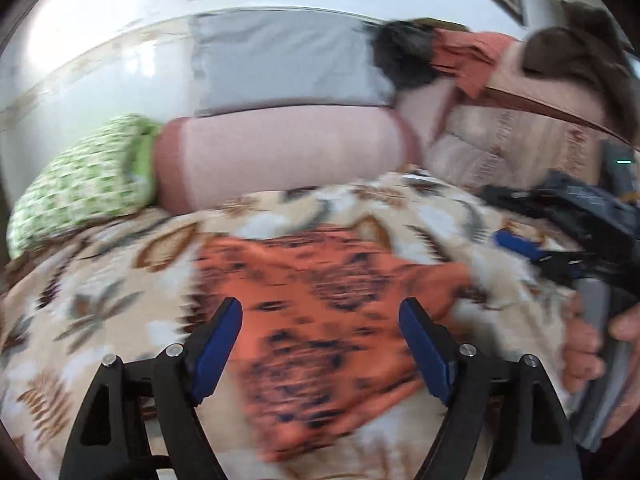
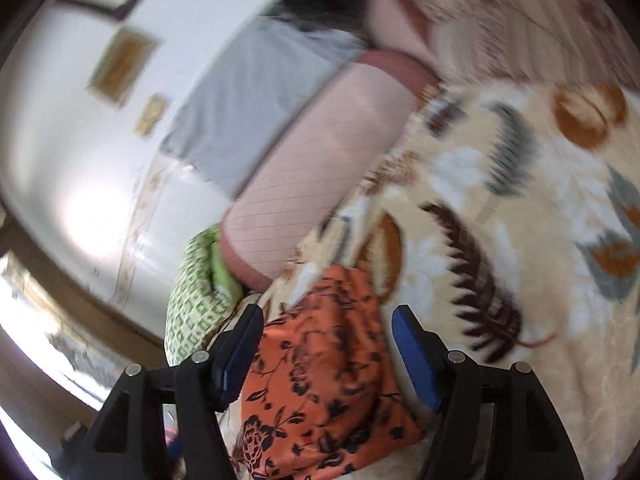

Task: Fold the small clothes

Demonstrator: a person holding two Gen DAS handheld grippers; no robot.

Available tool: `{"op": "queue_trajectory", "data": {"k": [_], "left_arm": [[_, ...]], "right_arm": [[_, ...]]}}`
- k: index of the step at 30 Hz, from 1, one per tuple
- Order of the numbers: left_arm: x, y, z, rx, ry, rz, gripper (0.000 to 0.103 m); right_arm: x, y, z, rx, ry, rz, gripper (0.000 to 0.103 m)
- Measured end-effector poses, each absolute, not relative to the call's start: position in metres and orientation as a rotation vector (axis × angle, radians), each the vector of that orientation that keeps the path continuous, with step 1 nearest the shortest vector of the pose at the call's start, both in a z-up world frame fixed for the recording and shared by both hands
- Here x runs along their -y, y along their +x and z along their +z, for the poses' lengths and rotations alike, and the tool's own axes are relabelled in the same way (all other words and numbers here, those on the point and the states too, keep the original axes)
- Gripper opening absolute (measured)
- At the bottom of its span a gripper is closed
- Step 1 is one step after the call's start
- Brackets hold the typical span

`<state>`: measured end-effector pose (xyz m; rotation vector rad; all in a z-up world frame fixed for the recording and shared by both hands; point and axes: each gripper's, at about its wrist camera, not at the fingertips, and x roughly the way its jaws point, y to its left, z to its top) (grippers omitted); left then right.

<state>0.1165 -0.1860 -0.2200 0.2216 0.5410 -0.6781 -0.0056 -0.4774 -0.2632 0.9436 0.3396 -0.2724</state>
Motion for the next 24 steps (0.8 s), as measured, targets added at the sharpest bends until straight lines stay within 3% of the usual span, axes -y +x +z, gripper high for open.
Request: {"op": "queue_trajectory", "data": {"k": [1,5,9,13,18,20,24], "left_arm": [[0.18,0.125,-0.223,-0.545,0.221,-0.637,0.081],[0.166,0.147,-0.246,-0.606,0.224,-0.572,0.081],[0.169,0.152,-0.274,-0.683,0.271,-0.587,0.081],[0.164,0.165,-0.295,-0.803,0.22,-0.597,0.083],[0.157,0.163,-0.296,-0.811,0.197,-0.611,0.083],[0.154,0.163,-0.293,-0.803,0.183,-0.606,0.083],[0.14,0.166,-0.282,-0.751,0.158,-0.55,0.083]], "right_arm": [[0.468,-0.003,-0.256,-0.325,0.897,-0.258,0.067],[0.434,0.026,-0.253,-0.41,0.78,-0.246,0.043],[0.443,0.039,-0.275,-0.513,0.83,-0.347,0.043],[0.455,0.04,-0.288,-0.546,0.879,-0.387,0.067],[0.437,0.057,-0.303,-0.676,0.808,-0.335,0.066],[0.427,0.055,-0.3,-0.667,0.729,-0.353,0.025],[0.414,0.044,-0.284,-0.642,0.649,-0.343,0.022]]}}
